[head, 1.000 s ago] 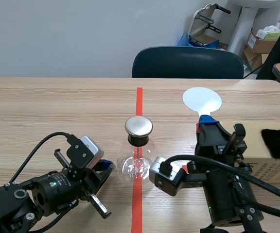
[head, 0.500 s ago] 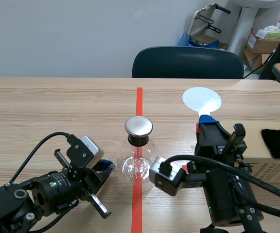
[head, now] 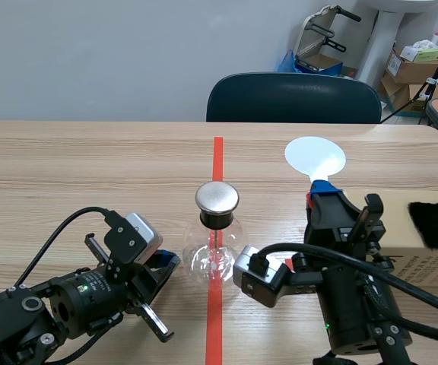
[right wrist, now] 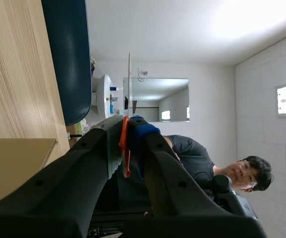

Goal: Do the electroscope experiment

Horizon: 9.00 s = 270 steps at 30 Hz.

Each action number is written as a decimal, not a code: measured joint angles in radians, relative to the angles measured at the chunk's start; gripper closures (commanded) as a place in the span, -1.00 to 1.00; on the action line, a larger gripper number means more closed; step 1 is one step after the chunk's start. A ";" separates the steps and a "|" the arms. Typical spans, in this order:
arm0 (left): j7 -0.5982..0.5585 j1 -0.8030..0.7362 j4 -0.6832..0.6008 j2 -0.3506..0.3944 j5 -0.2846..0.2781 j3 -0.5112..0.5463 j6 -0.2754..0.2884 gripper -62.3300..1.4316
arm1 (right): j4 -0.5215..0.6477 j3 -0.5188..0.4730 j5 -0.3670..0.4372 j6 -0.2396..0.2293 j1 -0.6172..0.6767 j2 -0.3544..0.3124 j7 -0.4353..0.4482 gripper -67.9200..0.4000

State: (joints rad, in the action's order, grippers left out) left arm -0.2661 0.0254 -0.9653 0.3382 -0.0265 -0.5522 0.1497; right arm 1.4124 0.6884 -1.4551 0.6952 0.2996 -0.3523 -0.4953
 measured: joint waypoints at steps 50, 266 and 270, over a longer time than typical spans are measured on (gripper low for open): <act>-0.085 -0.043 -0.449 0.371 -0.317 -0.202 0.074 -0.12 | 0.093 -0.863 0.634 0.030 0.386 0.025 1.177 0.94; -0.081 -0.396 -0.906 0.610 -0.161 -0.200 -0.278 -0.11 | -0.315 -1.120 0.266 0.016 0.197 0.178 1.287 0.94; -0.081 -0.396 -0.906 0.610 -0.161 -0.200 -0.278 -0.11 | -0.315 -1.121 0.273 0.016 0.197 0.177 1.041 0.94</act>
State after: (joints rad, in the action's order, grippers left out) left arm -0.3473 -0.3710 -1.8717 0.9478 -0.1871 -0.7525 -0.1280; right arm 1.0977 -0.4324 -1.1820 0.7109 0.4965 -0.1753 0.5461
